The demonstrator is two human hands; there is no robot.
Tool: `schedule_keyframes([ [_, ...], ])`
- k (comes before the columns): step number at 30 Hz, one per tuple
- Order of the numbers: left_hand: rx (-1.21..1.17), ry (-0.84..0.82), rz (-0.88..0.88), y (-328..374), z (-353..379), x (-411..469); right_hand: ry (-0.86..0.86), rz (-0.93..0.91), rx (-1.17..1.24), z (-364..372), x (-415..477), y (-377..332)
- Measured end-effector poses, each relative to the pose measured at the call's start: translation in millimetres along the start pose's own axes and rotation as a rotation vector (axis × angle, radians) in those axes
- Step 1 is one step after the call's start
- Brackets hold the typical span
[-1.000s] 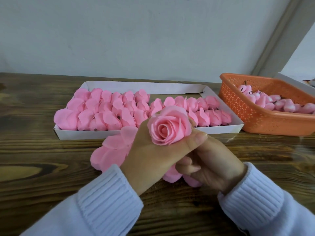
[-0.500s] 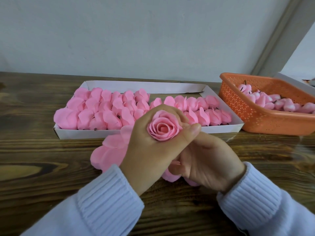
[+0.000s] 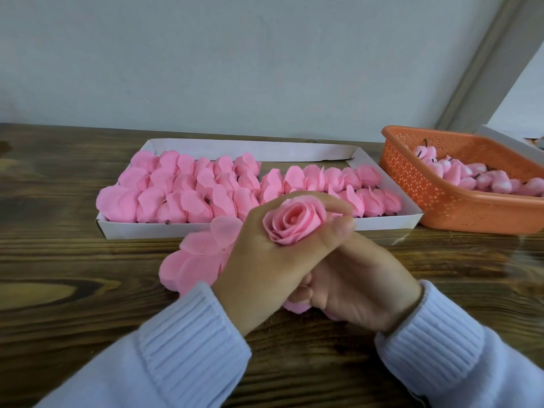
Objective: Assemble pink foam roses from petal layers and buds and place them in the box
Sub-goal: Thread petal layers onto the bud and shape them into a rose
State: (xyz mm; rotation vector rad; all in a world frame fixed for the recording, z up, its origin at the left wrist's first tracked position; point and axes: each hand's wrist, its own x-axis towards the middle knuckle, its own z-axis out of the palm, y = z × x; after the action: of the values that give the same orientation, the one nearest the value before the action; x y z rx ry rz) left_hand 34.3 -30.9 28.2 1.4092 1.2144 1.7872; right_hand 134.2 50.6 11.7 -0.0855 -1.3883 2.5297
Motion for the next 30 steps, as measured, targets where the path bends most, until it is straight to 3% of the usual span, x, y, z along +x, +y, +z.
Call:
schedule_keyframes([
  [3,-0.025,0.051,0.023,0.6,-0.2,0.9,-0.068,-0.009,0.046,-2.7,-1.9,-0.9],
  [8,-0.023,-0.047,-0.016,1.3,-0.9,-0.5,-0.042,0.022,-0.001,-3.7,-0.6,-0.5],
  [11,-0.077,-0.033,0.048,-3.2,-1.6,2.1,-0.068,-0.005,-0.031,-3.2,-0.2,-0.1],
  [16,-0.073,-0.02,0.003,-5.0,-4.3,2.0,-0.057,-0.025,0.052,-6.5,-1.4,0.9],
  [20,-0.025,-0.077,0.02,-0.5,-2.8,1.7,-0.045,-0.015,-0.067,-2.0,1.2,1.1],
  [25,-0.096,-0.048,0.006,-3.5,-7.3,5.0,-0.081,-0.032,0.098,-4.6,-1.6,1.2],
  [30,-0.062,-0.091,0.008,-4.6,-4.5,4.5,-0.034,0.037,-0.042,-3.7,-0.6,1.3],
])
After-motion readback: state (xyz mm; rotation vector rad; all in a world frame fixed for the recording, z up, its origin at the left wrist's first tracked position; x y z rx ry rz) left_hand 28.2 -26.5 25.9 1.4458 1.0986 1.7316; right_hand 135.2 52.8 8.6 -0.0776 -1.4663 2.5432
